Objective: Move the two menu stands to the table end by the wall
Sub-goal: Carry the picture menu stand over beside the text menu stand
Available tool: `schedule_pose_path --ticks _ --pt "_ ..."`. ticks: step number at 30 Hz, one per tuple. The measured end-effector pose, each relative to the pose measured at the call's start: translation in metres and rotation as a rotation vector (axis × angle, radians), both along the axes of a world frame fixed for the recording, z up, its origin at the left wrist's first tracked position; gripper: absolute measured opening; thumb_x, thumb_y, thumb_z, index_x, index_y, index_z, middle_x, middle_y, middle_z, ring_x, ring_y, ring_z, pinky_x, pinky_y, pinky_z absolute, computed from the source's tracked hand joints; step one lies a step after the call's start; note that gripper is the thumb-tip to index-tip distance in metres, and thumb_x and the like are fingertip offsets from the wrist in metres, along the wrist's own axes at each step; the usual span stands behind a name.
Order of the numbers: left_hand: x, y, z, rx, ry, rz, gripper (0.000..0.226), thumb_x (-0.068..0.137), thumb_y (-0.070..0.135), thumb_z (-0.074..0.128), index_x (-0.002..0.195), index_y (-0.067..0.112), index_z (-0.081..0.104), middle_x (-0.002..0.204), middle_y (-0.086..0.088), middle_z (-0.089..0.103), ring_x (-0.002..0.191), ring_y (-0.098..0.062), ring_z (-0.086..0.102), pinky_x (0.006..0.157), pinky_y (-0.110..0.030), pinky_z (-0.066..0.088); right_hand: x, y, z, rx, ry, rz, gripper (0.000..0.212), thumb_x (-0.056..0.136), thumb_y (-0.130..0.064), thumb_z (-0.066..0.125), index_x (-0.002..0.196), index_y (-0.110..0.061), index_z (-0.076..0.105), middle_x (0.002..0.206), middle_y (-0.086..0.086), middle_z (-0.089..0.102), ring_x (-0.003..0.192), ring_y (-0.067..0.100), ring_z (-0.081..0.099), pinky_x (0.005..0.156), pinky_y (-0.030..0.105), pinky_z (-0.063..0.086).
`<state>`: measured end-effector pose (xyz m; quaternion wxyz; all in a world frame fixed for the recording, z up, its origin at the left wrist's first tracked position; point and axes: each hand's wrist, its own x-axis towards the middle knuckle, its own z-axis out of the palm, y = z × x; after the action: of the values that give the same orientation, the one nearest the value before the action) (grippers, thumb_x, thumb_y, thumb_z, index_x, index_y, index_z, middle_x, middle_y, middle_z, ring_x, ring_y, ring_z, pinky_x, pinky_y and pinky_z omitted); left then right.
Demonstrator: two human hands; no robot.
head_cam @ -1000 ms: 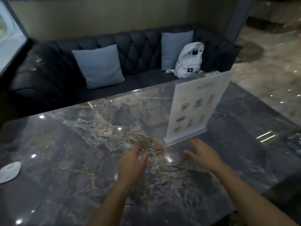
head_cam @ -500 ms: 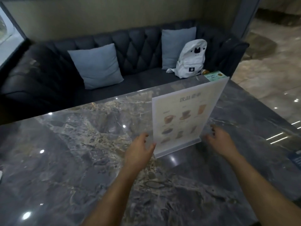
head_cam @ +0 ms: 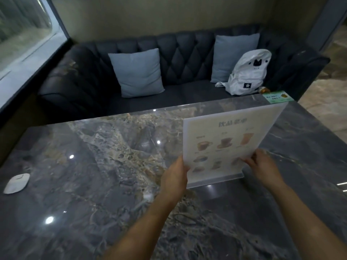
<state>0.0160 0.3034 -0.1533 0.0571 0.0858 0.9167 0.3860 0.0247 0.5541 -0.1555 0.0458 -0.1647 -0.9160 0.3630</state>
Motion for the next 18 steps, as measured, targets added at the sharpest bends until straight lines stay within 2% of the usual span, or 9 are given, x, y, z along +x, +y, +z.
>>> schedule_pose_path --ticks 2,4,6,8,9,12,15,18 --pt "-0.002 -0.009 -0.001 0.015 -0.005 0.060 0.031 0.092 0.020 0.041 0.122 0.025 0.045 0.115 -0.010 0.064 0.097 -0.028 0.059 0.078 -0.042 0.050 -0.004 -0.006 0.000 0.065 -0.022 0.012 0.020 0.085 -0.029 0.059 0.080 -0.011 0.050 0.091 0.023 0.066 0.083 0.037 0.060 0.060 0.033 0.032" --pt "-0.003 -0.022 -0.001 0.034 -0.005 0.122 0.027 0.092 0.018 0.041 0.117 0.024 0.049 0.111 -0.009 0.066 0.091 -0.022 0.059 0.072 -0.033 0.046 -0.012 -0.017 0.002 0.077 -0.003 0.044 0.024 0.085 -0.027 0.058 0.085 -0.003 0.054 0.090 0.024 0.065 0.085 0.038 0.060 0.061 0.034 0.033" --pt "-0.005 -0.039 -0.001 0.067 0.007 0.182 0.026 0.091 0.016 0.042 0.114 0.023 0.053 0.109 -0.009 0.067 0.091 -0.023 0.060 0.074 -0.037 0.049 -0.020 -0.032 0.004 0.046 0.025 0.117 0.021 0.086 -0.020 0.058 0.090 0.001 0.057 0.095 0.026 0.065 0.089 0.039 0.060 0.066 0.033 0.035" --pt "-0.006 -0.057 0.002 0.108 0.011 0.229 0.029 0.090 0.012 0.043 0.114 0.021 0.056 0.110 -0.009 0.067 0.095 -0.027 0.061 0.080 -0.043 0.051 -0.028 -0.051 0.009 0.005 0.024 0.160 0.015 0.087 -0.017 0.056 0.094 -0.003 0.058 0.101 0.022 0.067 0.092 0.036 0.061 0.069 0.032 0.037" --pt "-0.006 -0.066 0.003 0.138 0.013 0.251 0.030 0.089 0.010 0.044 0.114 0.022 0.057 0.110 -0.008 0.068 0.096 -0.027 0.062 0.081 -0.042 0.051 -0.032 -0.061 0.011 -0.008 0.028 0.175 0.014 0.087 -0.018 0.055 0.095 -0.006 0.058 0.102 0.019 0.067 0.092 0.034 0.061 0.069 0.033 0.039" --pt "-0.004 -0.095 0.007 0.212 0.032 0.312 0.029 0.087 0.006 0.046 0.106 0.021 0.062 0.106 -0.006 0.069 0.093 -0.022 0.063 0.076 -0.035 0.050 -0.046 -0.091 0.015 -0.012 0.034 0.238 0.016 0.088 -0.019 0.054 0.098 -0.007 0.059 0.105 0.015 0.067 0.094 0.032 0.061 0.077 0.039 0.048" --pt "-0.003 -0.131 0.011 0.173 0.041 0.380 0.027 0.088 0.009 0.046 0.107 0.020 0.061 0.107 -0.007 0.069 0.091 -0.024 0.062 0.070 -0.031 0.045 -0.061 -0.130 0.023 -0.060 0.039 0.292 0.021 0.087 -0.019 0.055 0.102 -0.006 0.060 0.107 0.018 0.068 0.095 0.033 0.062 0.082 0.046 0.050" --pt "-0.002 -0.172 0.013 0.141 0.061 0.432 0.024 0.088 0.009 0.048 0.108 0.014 0.060 0.107 -0.014 0.069 0.094 -0.033 0.063 0.077 -0.045 0.051 -0.074 -0.175 0.030 -0.108 0.054 0.363 0.021 0.088 -0.020 0.054 0.106 -0.010 0.058 0.112 0.015 0.066 0.100 0.031 0.061 0.087 0.051 0.050"
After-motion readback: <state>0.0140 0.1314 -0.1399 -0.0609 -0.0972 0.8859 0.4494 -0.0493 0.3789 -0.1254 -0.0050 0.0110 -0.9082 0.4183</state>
